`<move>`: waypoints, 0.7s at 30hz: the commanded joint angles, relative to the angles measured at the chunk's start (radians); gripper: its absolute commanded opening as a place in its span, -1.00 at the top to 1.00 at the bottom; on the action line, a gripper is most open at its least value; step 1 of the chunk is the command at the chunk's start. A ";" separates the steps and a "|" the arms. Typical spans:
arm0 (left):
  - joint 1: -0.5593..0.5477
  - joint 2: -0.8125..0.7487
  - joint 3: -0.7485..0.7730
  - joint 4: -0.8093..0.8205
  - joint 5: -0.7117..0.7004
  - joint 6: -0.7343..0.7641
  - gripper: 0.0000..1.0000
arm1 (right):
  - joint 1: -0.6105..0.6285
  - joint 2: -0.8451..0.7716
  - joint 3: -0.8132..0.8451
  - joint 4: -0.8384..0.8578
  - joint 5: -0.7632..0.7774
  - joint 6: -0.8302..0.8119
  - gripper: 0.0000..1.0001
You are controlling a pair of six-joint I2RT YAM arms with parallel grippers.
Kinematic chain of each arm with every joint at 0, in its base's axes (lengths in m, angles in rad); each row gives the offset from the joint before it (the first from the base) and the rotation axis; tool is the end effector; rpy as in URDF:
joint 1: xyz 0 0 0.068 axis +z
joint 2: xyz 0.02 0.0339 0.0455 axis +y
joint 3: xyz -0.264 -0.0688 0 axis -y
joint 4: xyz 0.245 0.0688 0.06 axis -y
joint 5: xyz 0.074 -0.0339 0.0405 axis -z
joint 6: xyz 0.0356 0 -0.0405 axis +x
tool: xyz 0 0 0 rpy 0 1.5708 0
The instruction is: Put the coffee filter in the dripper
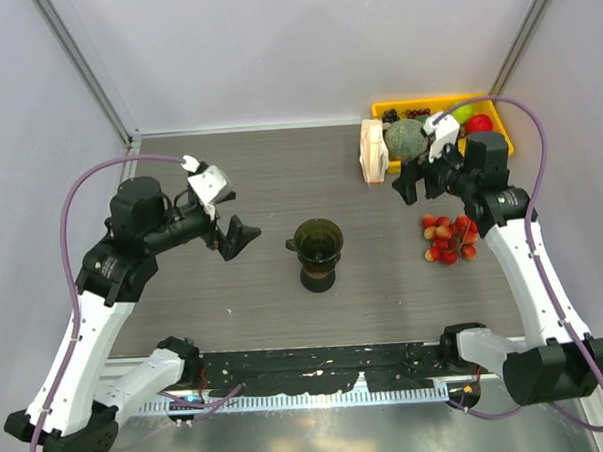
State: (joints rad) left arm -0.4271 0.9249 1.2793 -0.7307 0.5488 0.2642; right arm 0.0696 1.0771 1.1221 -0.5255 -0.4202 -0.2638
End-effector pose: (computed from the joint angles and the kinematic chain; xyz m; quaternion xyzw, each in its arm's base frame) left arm 0.1444 -0.0861 0.4273 0.4130 0.6972 -0.2674 0.5213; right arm 0.2298 0.0306 0.3677 -0.2454 0.8067 0.1283 0.5220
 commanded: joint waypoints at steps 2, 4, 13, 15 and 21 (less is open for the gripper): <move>0.021 0.028 -0.028 0.199 -0.141 -0.203 -0.99 | 0.019 0.157 0.187 0.116 0.098 0.093 -0.69; 0.021 0.046 -0.003 0.171 -0.124 -0.212 -0.99 | 0.061 0.226 0.237 0.137 0.171 0.098 -0.56; 0.022 0.080 0.009 0.169 -0.099 -0.253 -0.99 | 0.202 0.541 0.369 0.228 0.370 0.074 -0.10; 0.022 0.089 0.011 0.166 -0.099 -0.252 -0.99 | 0.210 0.584 0.378 0.249 0.377 0.075 -0.03; 0.022 0.115 0.012 0.163 -0.095 -0.255 -0.99 | 0.223 0.693 0.423 0.291 0.409 0.077 0.06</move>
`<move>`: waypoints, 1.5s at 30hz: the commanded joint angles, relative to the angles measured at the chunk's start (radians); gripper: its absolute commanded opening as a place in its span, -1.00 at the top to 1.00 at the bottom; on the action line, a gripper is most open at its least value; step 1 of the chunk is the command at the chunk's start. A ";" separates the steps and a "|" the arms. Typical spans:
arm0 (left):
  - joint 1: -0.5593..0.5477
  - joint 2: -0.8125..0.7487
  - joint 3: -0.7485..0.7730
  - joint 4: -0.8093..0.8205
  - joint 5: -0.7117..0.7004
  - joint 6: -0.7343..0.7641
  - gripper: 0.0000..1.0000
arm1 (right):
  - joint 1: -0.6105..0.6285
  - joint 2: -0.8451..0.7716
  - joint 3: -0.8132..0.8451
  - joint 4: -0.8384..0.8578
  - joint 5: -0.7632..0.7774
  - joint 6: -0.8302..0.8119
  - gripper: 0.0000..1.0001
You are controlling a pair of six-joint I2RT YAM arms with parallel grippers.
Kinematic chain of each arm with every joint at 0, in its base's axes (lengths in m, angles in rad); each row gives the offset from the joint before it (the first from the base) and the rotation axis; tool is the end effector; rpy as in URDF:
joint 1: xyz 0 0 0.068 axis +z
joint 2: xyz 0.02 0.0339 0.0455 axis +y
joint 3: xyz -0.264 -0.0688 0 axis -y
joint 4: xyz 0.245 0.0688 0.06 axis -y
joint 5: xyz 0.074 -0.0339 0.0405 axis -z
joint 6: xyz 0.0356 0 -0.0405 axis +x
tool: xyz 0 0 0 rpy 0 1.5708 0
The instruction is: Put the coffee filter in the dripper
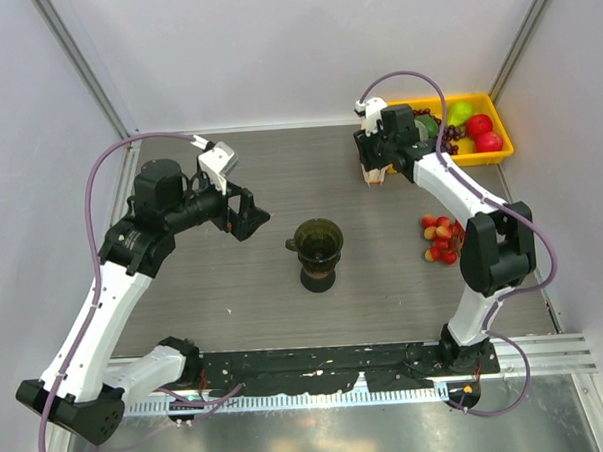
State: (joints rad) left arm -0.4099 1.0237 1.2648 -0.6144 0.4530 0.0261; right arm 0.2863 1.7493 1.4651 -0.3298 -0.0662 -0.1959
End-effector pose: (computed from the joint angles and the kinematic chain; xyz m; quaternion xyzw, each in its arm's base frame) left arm 0.1818 -0.0960 0.4171 0.2977 0.7585 -0.2868 0.5038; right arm 0.3911 0.1176 0.2991 -0.2266 0.8579 0.0501 0.4583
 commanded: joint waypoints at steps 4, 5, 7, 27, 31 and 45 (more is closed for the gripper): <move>0.003 0.032 0.034 0.045 0.010 -0.017 -0.99 | 0.007 0.058 0.109 0.098 0.060 -0.002 0.16; 0.005 0.038 0.036 0.045 0.009 -0.017 -0.99 | 0.007 0.062 0.110 0.098 0.055 0.001 0.18; 0.005 0.041 0.041 0.047 0.010 -0.018 -0.99 | 0.008 0.061 0.112 0.098 0.033 0.009 0.26; 0.005 0.056 0.051 0.053 0.039 -0.048 -0.99 | 0.051 0.138 0.146 0.054 0.060 0.023 0.35; 0.005 0.056 0.051 0.051 0.041 -0.051 -0.99 | 0.051 0.148 0.161 0.045 0.063 0.021 0.35; 0.005 0.056 0.053 0.053 0.044 -0.052 -0.99 | 0.051 0.179 0.166 0.034 0.108 0.012 0.35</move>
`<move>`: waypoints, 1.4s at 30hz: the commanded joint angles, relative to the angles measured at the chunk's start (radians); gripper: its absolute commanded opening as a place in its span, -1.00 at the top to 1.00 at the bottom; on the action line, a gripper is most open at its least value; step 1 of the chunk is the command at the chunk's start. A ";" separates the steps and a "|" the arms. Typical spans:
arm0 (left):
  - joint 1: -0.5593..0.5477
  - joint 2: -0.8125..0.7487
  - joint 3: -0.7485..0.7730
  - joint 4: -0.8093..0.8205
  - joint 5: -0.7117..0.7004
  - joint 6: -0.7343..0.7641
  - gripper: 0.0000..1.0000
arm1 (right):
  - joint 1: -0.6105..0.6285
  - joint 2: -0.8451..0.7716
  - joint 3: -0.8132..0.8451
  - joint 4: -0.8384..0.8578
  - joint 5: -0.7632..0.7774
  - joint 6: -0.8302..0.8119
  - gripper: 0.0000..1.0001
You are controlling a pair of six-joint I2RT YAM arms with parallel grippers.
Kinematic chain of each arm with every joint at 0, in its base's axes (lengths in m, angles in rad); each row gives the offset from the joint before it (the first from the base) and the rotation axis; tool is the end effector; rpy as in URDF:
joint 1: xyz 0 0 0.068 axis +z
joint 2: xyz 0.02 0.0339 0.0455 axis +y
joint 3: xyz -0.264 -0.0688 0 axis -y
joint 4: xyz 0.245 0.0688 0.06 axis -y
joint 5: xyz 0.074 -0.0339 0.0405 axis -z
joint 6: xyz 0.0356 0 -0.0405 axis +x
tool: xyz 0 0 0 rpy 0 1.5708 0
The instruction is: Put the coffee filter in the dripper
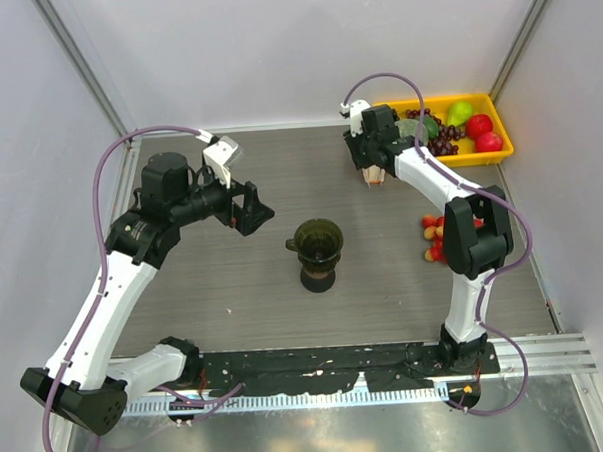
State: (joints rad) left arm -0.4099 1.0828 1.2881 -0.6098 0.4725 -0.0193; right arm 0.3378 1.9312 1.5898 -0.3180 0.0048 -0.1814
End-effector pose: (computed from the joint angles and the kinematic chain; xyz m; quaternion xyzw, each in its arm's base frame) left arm 0.1962 -0.1029 0.4138 0.2839 0.7711 -0.3049 0.4815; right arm 0.4253 0.1492 0.2679 -0.2295 0.8681 0.0322 0.4389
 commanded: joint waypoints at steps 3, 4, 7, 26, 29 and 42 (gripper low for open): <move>0.005 -0.003 0.027 0.048 0.026 -0.007 -0.99 | 0.000 0.000 0.041 0.022 0.041 -0.006 0.35; 0.005 -0.004 0.027 0.050 0.028 -0.005 -0.99 | -0.002 0.002 0.042 0.022 0.044 -0.006 0.35; 0.005 -0.006 0.028 0.051 0.026 -0.005 -0.99 | 0.000 0.006 0.044 0.020 0.044 -0.009 0.35; 0.005 0.000 0.025 0.053 0.034 -0.007 -0.99 | 0.000 0.043 0.065 0.013 0.090 -0.023 0.36; 0.005 0.000 0.022 0.054 0.034 -0.007 -0.98 | 0.000 0.045 0.067 0.013 0.106 -0.029 0.39; 0.005 0.000 0.025 0.058 0.037 -0.007 -0.99 | 0.000 -0.001 0.062 0.014 0.124 -0.039 0.74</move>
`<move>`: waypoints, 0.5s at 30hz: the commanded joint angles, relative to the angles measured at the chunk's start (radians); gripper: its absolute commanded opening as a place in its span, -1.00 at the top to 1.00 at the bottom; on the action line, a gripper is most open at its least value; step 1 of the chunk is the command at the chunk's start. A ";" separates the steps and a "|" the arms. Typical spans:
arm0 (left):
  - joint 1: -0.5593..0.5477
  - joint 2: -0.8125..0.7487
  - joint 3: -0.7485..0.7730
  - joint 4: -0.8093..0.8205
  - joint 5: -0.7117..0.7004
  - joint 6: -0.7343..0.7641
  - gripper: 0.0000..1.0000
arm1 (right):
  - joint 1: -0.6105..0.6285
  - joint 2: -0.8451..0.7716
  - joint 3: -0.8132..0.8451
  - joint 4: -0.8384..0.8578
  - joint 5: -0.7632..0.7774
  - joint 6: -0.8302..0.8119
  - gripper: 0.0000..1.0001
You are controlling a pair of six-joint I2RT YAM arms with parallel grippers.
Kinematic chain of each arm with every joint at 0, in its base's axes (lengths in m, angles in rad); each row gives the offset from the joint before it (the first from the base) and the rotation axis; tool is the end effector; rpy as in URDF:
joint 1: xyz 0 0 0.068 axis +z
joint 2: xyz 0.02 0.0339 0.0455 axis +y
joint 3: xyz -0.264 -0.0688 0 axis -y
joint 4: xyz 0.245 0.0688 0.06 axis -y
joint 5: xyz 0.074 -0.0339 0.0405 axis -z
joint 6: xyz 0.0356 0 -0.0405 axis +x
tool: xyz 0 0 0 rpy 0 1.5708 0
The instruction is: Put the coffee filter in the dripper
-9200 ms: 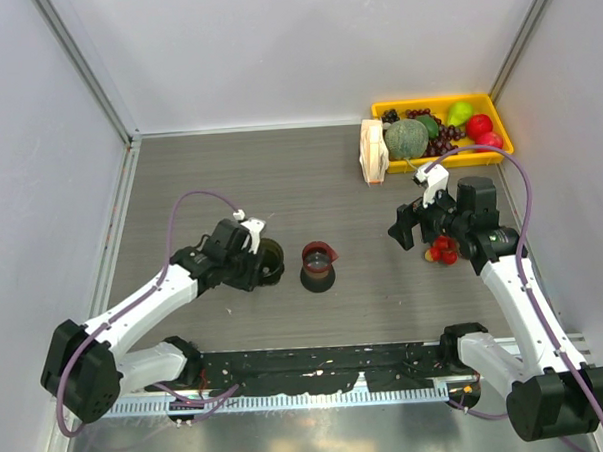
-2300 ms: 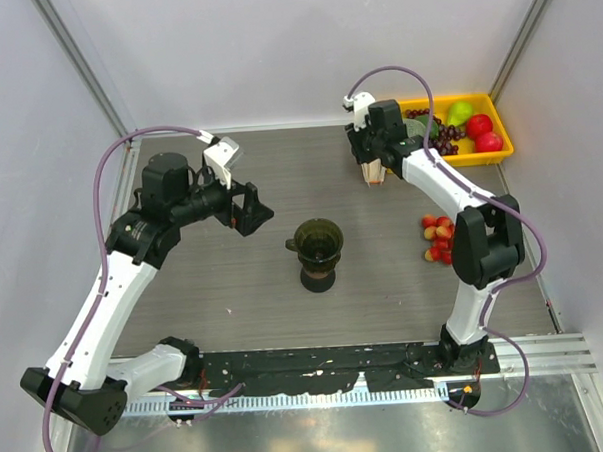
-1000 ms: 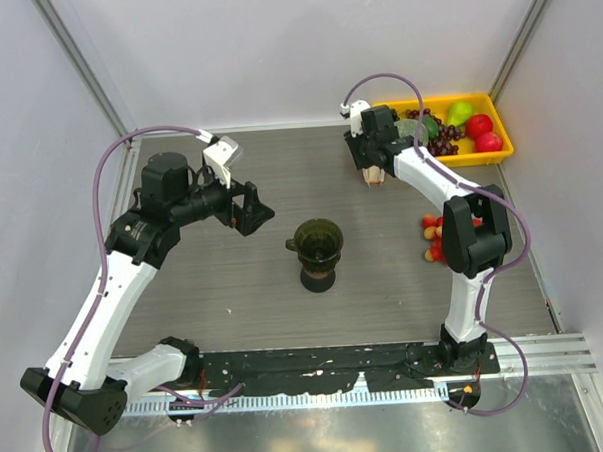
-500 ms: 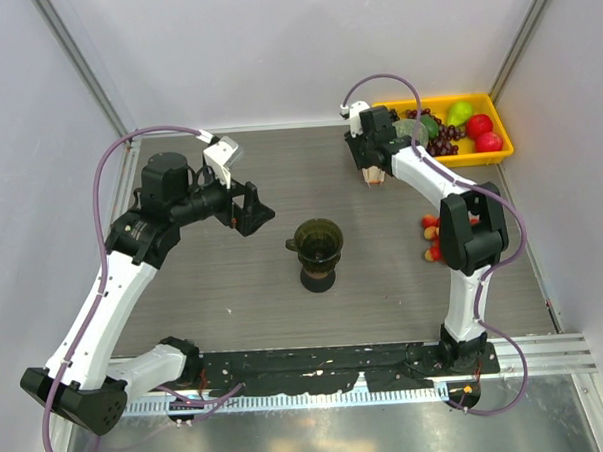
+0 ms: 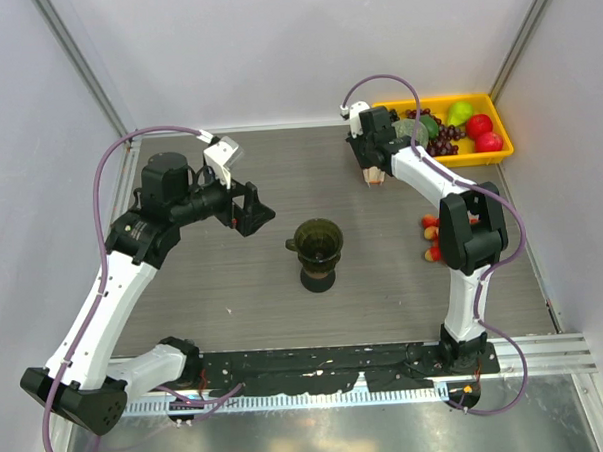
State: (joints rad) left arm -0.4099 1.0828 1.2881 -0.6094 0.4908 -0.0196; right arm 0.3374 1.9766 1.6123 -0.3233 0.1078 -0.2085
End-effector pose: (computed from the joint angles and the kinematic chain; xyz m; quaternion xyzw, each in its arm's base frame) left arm 0.1958 -0.1034 0.4139 0.2883 0.7683 -0.3120 0.4788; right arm 0.4344 0.1483 0.2554 -0.2212 0.8755 -0.0211 0.4290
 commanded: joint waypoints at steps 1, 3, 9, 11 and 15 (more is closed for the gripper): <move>0.005 0.000 0.024 0.057 0.019 -0.008 -0.98 | 0.000 -0.054 0.040 0.020 0.024 -0.015 0.84; 0.005 0.002 0.024 0.057 0.019 -0.006 -0.98 | -0.001 -0.067 0.038 0.020 0.030 -0.019 0.89; 0.005 0.003 0.024 0.059 0.020 -0.011 -0.99 | -0.003 -0.110 0.026 0.024 0.012 -0.017 0.89; 0.005 0.003 0.025 0.059 0.023 -0.011 -0.99 | -0.005 -0.119 0.023 0.023 0.004 -0.015 0.89; 0.005 0.003 0.027 0.060 0.025 -0.013 -0.98 | -0.005 -0.117 0.021 0.000 -0.002 -0.015 0.90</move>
State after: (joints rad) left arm -0.4099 1.0851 1.2881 -0.6006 0.4942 -0.0204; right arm 0.3363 1.9236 1.6123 -0.3298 0.1101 -0.2188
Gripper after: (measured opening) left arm 0.993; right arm 0.060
